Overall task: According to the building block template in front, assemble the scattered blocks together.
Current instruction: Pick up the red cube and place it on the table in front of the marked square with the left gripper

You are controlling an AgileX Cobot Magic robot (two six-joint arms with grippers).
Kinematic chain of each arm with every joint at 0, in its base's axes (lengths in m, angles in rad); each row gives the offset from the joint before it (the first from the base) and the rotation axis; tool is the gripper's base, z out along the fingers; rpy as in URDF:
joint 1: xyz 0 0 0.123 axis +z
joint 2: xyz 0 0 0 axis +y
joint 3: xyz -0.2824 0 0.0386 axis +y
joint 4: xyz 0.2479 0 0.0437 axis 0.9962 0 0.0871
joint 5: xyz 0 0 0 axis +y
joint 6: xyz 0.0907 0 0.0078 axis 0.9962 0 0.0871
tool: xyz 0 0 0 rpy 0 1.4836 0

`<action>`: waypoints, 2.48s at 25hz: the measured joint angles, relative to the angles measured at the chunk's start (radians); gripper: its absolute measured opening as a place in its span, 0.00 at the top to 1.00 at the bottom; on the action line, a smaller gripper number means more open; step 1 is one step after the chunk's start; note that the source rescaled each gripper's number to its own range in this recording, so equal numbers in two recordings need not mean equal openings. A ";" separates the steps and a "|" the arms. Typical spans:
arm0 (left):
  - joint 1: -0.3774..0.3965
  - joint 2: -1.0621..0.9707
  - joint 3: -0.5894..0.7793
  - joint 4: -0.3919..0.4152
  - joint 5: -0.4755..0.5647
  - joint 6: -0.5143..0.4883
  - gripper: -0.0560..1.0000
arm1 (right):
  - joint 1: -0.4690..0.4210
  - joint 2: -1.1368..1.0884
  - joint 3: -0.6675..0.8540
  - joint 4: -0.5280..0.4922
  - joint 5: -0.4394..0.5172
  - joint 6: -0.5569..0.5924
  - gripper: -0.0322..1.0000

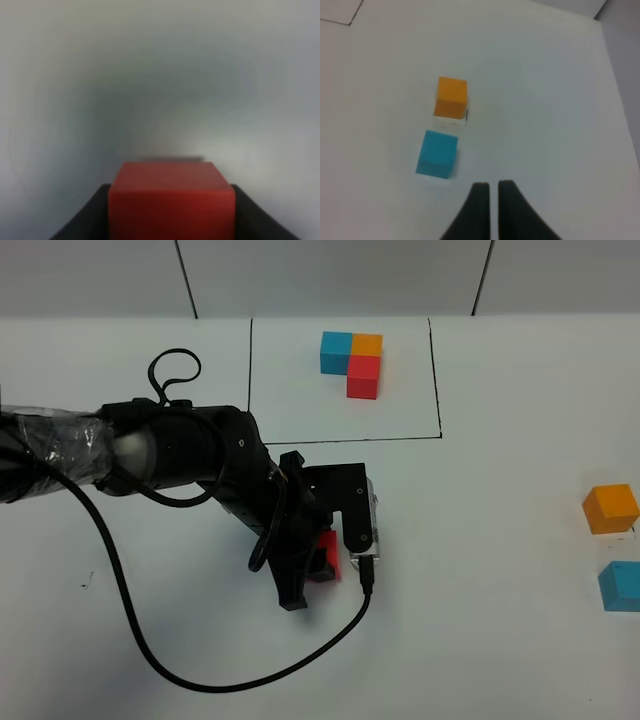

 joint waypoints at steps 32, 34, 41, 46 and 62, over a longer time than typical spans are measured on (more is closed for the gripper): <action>-0.004 0.123 -0.111 -0.075 0.002 0.022 0.45 | 0.000 0.000 0.000 0.000 0.000 0.000 0.97; -0.004 0.128 -0.113 -0.076 -0.001 0.025 0.45 | 0.000 0.000 0.000 0.000 0.000 0.000 0.97; -0.004 0.136 -0.113 -0.080 -0.003 0.026 0.45 | 0.000 0.000 0.000 0.000 0.000 0.000 0.97; -0.004 0.136 -0.113 -0.080 -0.001 0.026 0.45 | 0.000 0.000 0.000 0.000 0.000 0.000 0.97; -0.005 0.137 -0.116 -0.083 0.006 -0.004 0.40 | 0.000 0.000 0.000 0.000 0.000 0.000 0.97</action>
